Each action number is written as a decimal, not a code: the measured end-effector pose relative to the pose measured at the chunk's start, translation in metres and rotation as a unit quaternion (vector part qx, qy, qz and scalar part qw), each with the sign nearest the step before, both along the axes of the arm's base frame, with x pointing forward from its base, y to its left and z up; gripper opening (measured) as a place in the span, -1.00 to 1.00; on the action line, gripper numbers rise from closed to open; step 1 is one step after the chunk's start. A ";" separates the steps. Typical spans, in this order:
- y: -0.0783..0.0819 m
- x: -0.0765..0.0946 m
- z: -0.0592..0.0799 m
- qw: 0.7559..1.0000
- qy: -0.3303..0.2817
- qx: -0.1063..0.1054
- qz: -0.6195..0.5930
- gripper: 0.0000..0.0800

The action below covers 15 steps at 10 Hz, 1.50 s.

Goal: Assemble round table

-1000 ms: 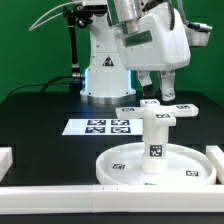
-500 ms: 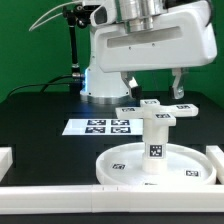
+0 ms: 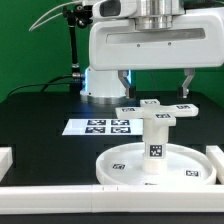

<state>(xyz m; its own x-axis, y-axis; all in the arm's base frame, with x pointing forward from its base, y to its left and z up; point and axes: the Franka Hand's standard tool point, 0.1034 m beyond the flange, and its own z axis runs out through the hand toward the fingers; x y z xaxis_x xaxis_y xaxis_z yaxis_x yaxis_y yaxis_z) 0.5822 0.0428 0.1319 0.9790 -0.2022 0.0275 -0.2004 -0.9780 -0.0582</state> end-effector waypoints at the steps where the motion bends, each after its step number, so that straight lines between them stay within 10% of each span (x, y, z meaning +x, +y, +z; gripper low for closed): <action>1: -0.001 0.000 0.000 0.999 -0.002 -0.002 0.037 0.62; 15: -0.004 0.000 -0.007 0.884 -0.011 -0.038 0.466 0.62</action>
Offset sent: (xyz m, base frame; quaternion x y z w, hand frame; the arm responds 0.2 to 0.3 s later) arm -0.0001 0.0157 -0.0050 0.0206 0.0047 -0.3308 0.9435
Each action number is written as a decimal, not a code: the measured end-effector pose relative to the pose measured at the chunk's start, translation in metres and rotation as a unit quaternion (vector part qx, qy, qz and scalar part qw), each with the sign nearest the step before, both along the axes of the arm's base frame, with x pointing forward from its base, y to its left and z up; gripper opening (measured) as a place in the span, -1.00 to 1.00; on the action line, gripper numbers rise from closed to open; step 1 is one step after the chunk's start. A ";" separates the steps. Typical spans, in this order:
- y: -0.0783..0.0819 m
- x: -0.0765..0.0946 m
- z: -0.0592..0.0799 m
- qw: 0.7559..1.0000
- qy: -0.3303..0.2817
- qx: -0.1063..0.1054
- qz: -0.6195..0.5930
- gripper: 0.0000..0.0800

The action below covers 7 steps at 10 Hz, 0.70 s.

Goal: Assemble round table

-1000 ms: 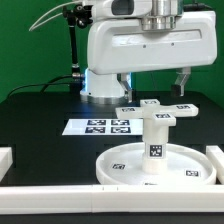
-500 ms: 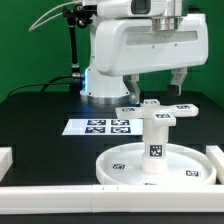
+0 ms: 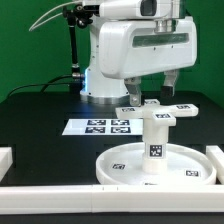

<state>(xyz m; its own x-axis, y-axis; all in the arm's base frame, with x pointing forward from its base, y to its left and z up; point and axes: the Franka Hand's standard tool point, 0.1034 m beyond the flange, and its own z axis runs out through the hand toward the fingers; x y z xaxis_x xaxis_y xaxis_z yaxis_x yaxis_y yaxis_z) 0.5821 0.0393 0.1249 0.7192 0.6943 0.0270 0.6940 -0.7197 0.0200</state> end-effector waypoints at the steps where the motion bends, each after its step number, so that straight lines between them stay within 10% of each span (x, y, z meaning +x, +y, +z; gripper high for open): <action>1: 0.001 0.000 -0.001 1.000 0.001 0.000 -0.011 0.62; 7: 0.018 -0.014 -0.012 0.999 0.002 0.003 -0.032 0.62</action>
Offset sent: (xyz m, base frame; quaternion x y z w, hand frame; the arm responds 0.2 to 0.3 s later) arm -0.0070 0.0184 -0.0060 -0.0091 0.0079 -0.0085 0.9999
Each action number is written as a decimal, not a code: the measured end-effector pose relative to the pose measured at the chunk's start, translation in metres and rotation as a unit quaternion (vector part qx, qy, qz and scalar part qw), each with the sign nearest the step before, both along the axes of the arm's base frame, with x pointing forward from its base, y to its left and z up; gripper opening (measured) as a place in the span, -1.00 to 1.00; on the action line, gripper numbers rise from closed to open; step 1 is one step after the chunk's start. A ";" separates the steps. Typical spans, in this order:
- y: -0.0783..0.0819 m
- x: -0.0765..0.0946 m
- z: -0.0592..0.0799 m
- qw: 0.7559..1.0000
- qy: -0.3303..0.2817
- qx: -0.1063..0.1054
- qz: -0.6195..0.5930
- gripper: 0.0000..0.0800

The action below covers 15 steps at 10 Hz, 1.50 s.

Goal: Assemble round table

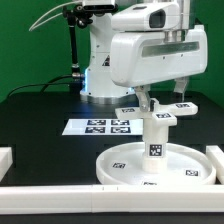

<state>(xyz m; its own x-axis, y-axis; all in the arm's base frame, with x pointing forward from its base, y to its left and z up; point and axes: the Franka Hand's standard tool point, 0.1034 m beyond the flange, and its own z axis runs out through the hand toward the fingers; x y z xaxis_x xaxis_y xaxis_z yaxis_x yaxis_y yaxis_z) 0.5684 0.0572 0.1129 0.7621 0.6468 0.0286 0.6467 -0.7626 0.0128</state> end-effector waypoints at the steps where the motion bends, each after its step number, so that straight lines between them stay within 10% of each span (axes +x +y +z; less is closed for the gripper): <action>1: -0.002 0.000 -0.001 1.000 0.001 -0.001 -0.001 0.62; 13: -0.016 0.001 -0.004 1.000 0.003 -0.005 -0.009 0.57; 14: -0.016 0.002 -0.003 1.000 -0.001 -0.005 -0.010 0.10; 15: -0.017 0.003 -0.002 1.000 -0.006 -0.005 -0.013 0.06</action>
Offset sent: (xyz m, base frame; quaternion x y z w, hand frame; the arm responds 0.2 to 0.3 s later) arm 0.0008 -0.0012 -0.0005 -0.0034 -0.0032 -0.0098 0.9999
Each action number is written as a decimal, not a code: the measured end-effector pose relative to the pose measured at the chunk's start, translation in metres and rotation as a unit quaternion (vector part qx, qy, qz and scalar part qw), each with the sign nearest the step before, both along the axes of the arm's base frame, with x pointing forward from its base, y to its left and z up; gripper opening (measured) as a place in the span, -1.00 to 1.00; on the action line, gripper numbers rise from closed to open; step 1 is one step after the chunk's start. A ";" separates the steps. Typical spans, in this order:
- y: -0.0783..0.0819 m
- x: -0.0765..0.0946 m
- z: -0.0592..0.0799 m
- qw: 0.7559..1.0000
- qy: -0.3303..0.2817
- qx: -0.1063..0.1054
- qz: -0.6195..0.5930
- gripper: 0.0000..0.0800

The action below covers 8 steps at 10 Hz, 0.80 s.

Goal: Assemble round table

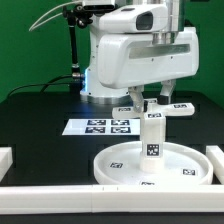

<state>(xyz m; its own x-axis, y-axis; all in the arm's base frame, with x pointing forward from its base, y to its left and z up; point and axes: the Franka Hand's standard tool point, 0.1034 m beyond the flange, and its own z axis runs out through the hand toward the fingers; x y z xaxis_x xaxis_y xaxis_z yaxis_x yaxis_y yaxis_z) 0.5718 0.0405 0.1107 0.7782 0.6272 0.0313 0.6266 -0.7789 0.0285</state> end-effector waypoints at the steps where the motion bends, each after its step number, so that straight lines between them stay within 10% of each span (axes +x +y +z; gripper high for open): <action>1: 0.000 0.001 0.001 1.000 -0.001 0.000 0.000 0.06; 3: 0.001 -0.001 0.002 1.000 0.002 0.002 -0.006 -0.14; 5: 0.000 -0.001 0.002 1.000 0.002 0.002 -0.022 -0.89; 8: -0.003 0.000 0.002 0.992 0.002 0.007 -0.127 -0.98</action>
Offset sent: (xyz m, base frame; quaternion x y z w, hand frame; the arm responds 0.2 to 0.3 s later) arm 0.0000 0.0000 0.0000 0.0000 0.0000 0.0650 0.9979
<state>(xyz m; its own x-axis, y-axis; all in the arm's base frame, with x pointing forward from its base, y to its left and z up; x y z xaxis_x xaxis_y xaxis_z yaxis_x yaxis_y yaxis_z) 0.5715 0.0377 0.1125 0.9111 0.4106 0.0358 0.4104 -0.9118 0.0143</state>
